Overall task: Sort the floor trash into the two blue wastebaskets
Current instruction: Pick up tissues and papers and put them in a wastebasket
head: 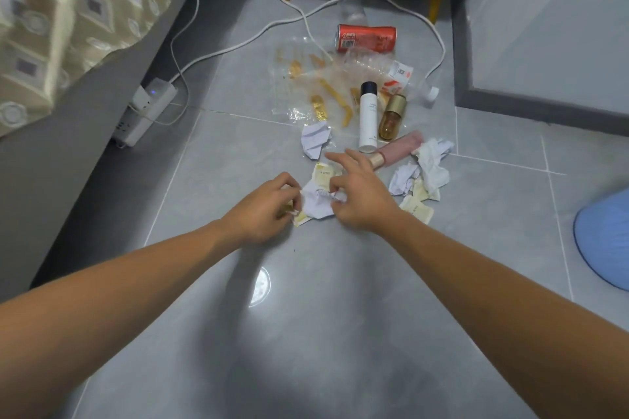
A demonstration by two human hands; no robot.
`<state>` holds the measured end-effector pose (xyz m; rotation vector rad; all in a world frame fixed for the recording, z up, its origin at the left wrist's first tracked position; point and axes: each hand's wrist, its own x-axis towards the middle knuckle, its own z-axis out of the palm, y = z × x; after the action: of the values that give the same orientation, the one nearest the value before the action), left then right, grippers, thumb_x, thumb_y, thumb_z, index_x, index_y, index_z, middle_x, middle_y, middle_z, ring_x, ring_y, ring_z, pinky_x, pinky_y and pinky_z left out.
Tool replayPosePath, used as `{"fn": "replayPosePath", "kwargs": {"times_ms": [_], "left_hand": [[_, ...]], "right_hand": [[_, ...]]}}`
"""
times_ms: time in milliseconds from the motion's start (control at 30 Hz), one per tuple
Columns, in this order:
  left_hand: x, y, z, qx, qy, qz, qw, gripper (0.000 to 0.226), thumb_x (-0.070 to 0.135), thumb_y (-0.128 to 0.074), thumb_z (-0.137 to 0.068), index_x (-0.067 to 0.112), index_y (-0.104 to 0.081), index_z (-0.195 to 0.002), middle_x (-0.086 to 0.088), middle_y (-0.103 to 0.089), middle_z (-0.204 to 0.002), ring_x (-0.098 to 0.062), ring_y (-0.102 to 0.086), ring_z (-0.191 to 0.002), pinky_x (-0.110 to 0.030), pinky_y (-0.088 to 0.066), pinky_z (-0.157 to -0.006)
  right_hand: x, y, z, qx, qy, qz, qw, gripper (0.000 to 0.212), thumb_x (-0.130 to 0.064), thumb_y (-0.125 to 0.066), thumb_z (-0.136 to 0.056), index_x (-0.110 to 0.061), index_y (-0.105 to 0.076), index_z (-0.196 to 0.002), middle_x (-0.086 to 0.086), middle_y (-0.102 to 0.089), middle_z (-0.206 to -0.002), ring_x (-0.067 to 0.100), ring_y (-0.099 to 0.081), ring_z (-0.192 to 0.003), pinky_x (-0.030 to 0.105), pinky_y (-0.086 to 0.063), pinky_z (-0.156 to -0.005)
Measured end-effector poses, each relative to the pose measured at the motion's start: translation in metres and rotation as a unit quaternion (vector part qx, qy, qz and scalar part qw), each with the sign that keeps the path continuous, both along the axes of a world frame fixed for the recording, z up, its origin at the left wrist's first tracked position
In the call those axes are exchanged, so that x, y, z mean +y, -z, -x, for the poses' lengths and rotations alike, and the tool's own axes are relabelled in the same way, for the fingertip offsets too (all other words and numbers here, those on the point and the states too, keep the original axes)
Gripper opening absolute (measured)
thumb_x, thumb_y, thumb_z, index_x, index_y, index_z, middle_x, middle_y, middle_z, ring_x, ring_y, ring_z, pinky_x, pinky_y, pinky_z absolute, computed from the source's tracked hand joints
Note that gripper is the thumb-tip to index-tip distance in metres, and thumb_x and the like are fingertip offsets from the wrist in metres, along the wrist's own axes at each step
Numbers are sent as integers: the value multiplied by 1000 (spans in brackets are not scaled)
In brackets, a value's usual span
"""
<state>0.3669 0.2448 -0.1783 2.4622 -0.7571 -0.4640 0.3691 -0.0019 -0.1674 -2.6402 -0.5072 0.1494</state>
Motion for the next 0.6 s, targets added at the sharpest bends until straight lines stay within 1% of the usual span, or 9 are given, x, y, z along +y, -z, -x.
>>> {"fn": "replayPosePath", "kwargs": {"times_ms": [67, 133, 167, 233, 300, 400, 467, 500, 600], "left_hand": [[-2, 5, -2, -5, 37, -34, 999, 23, 11, -64, -83, 27, -57, -99, 8, -45, -128, -21, -56, -95, -42, -52, -76], [-3, 8, -1, -18, 45, -62, 997, 22, 15, -66, -85, 25, -56, -101, 8, -46, -129, -24, -54, -98, -43, -52, -75], [-4, 8, 0, -27, 43, -69, 996, 21, 16, -67, -86, 24, -56, -102, 7, -47, -127, -24, -54, -97, -42, -52, -73], [-5, 7, 3, -43, 35, -77, 995, 19, 16, -67, -86, 22, -57, -102, 7, -49, -118, -23, -53, -94, -42, -52, -69], [-8, 7, 7, -52, 29, -84, 995, 16, 16, -63, -88, 23, -56, -100, 8, -50, -109, -21, -53, -92, -39, -50, -64], [-13, 6, 13, -43, 14, -84, 995, 11, 18, -59, -90, 26, -53, -94, 11, -52, -100, -17, -53, -91, -30, -39, -58], [-17, 4, 15, -28, 4, -79, 996, 10, 23, -59, -89, 28, -50, -89, 12, -53, -95, -14, -52, -89, -26, -33, -57], [-18, 2, 16, -19, 3, -76, 997, 12, 25, -59, -88, 29, -49, -87, 12, -53, -92, -12, -51, -86, -26, -34, -58], [-30, -6, 17, 8, 15, -55, 998, 16, 28, -62, -84, 31, -46, -84, 14, -53, -86, -5, -49, -80, -30, -42, -63]], "right_hand": [[6, 2, -19, 38, -29, 51, 998, 4, -14, -67, -71, -16, -63, -72, -9, -40, -159, 27, -20, -152, 43, -39, -105], [9, 7, -25, 74, -46, 64, 994, 8, -12, -64, -70, -16, -58, -71, -9, -46, -155, 27, -29, -147, 41, -43, -104], [8, 9, -23, 79, -46, 60, 994, 11, -11, -63, -71, -18, -55, -72, -6, -52, -149, 29, -36, -141, 42, -46, -101], [4, 16, -13, 54, -34, 53, 997, 18, -8, -63, -74, -20, -50, -76, -3, -62, -129, 30, -47, -121, 39, -49, -82], [0, 21, 2, 5, -17, 64, 998, 17, -5, -61, -76, -18, -50, -78, 1, -61, -104, 31, -51, -100, 35, -40, -62], [-9, 26, 22, -34, 23, 80, 996, 16, 1, -63, -73, -12, -55, -78, 5, -57, -89, 31, -51, -82, 33, -28, -53], [-18, 27, 34, -28, 56, 50, 997, 20, 5, -65, -70, -11, -55, -74, 6, -55, -82, 31, -50, -73, 31, -22, -49], [-23, 26, 40, -24, 67, 23, 997, 24, 8, -63, -68, -13, -52, -72, 6, -54, -78, 31, -48, -69, 31, -20, -48], [-42, 14, 55, -41, 107, -60, 992, 36, 7, -53, -65, -25, -37, -71, 2, -47, -72, 26, -39, -63, 39, -29, -49]]}}
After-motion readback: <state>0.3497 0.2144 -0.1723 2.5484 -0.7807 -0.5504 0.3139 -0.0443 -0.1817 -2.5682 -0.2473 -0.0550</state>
